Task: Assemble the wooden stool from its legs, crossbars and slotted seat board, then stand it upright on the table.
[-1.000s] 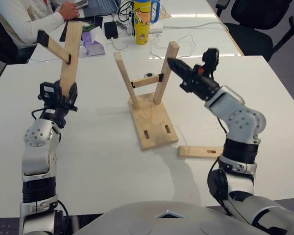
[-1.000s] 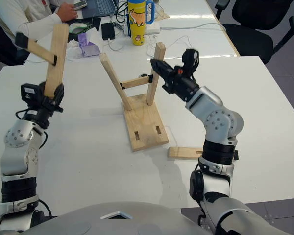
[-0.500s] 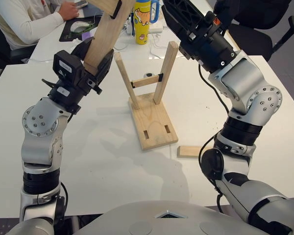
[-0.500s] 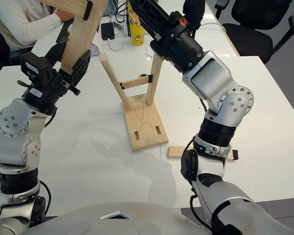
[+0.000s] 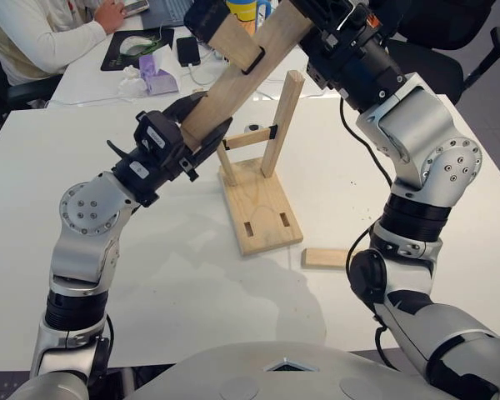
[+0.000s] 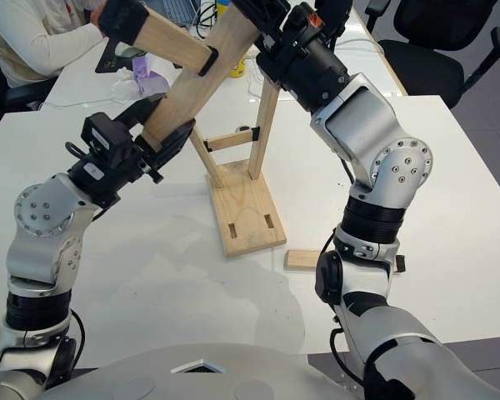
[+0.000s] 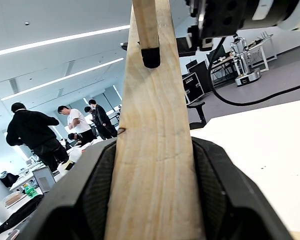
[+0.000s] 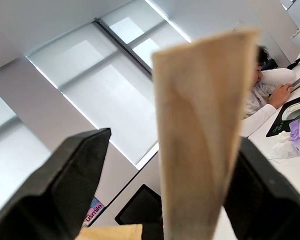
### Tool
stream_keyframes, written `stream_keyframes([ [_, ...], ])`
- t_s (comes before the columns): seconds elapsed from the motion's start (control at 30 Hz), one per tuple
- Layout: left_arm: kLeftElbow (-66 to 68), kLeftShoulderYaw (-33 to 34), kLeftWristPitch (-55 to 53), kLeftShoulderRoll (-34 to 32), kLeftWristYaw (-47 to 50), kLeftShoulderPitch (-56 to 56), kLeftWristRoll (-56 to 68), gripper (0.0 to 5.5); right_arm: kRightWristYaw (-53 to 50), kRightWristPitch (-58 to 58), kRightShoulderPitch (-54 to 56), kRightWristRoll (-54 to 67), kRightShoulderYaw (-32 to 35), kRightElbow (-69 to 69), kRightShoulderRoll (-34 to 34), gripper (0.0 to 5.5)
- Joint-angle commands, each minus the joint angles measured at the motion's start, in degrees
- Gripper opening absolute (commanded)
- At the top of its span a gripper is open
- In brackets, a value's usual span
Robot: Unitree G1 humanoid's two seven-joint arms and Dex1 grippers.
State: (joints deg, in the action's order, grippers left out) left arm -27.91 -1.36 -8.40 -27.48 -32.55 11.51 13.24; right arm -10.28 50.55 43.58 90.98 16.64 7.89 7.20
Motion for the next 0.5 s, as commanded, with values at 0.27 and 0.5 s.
stream_keyframes([
  [0.27,1.09,0.16,1.58,-0.86,-1.37,-0.3,-0.92,2.05,1.39,-1.42,1.1,0.64,-1.42,-1.38,2.07,1.79],
  [0.5,2.6,0.55,2.82,-1.24,-1.5,-0.87,-1.61,2.05,2.0,-1.37,0.52,0.32,-1.94,-1.38,2.81,1.12],
])
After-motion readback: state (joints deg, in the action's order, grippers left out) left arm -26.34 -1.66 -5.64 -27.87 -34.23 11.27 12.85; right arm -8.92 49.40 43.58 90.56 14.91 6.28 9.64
